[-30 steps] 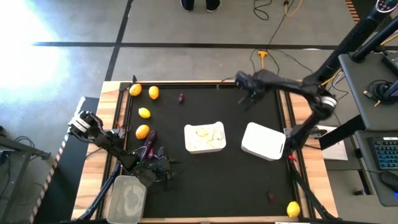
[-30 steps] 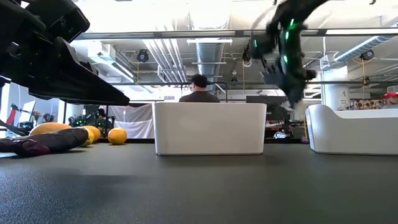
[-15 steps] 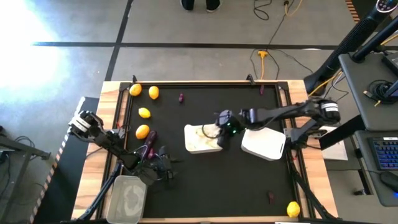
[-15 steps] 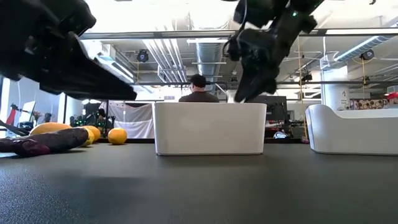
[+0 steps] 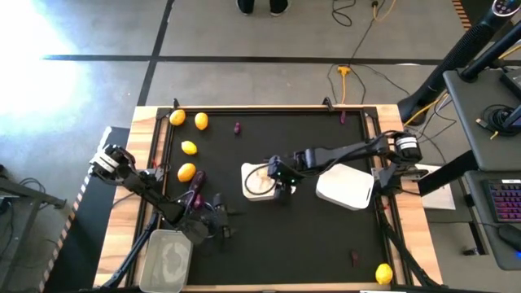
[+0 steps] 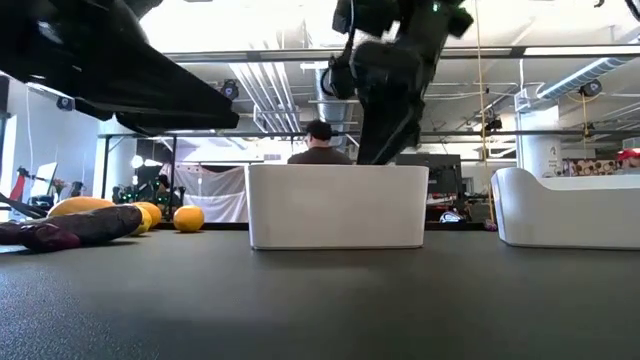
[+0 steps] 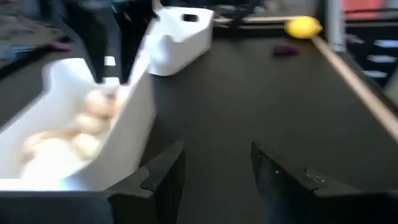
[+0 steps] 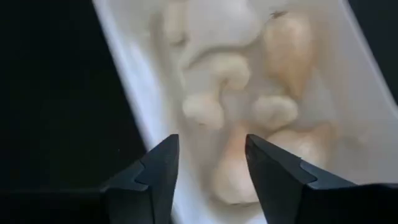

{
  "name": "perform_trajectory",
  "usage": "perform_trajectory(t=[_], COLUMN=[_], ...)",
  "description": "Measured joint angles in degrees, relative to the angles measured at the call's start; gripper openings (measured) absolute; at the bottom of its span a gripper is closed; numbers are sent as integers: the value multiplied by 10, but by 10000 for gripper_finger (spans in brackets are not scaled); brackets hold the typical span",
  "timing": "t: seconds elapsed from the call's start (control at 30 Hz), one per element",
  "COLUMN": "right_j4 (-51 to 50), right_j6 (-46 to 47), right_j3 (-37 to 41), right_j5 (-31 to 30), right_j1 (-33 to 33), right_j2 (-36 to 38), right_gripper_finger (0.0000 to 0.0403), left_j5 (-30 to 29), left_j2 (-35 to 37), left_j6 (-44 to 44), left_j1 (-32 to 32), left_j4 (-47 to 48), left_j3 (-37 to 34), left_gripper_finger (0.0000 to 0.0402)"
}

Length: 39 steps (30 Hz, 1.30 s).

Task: Sort produce into baskets
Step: Put the eggplant into the right white bin

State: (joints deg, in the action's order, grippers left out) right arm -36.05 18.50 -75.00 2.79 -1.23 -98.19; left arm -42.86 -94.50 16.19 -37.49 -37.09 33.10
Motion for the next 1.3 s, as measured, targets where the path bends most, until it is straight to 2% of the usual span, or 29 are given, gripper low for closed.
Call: perform_trajectory(t=[0.17, 0.33, 0.5, 0.7, 0.8, 1.03, 1.23, 1.3], right_j4=[-36, -75, -136, -218, -247, -249, -258, -262], right_j6=[53, 164, 354, 622, 716, 806, 860, 865], right_j3=[-45, -89, -92, -77, -77, -77, -66, -57], right_j5=[-28, -66, -71, -27, 7, 75, 83, 106], right_j1=[-67, -155, -258, -376, -417, -479, -494, -494], right_j2=[7, 27, 19, -18, -37, -66, -66, -66], right_gripper_finger=[199, 203, 203, 203, 203, 203, 203, 203], left_j5=[89, 99, 120, 231, 255, 256, 254, 253], left_j2=[-7, -78, -156, -221, -239, -255, -255, -255], left_j6=[15, 11, 6, 4, 10, 47, 53, 53], left_j1=[-3, -15, -24, -30, -38, -65, -88, -97], left_j4=[-21, -130, -183, -183, -185, -187, -189, -189], left_j3=[2, 7, 49, 113, 134, 150, 149, 148], left_gripper_finger=[166, 166, 166, 166, 166, 166, 166, 166])
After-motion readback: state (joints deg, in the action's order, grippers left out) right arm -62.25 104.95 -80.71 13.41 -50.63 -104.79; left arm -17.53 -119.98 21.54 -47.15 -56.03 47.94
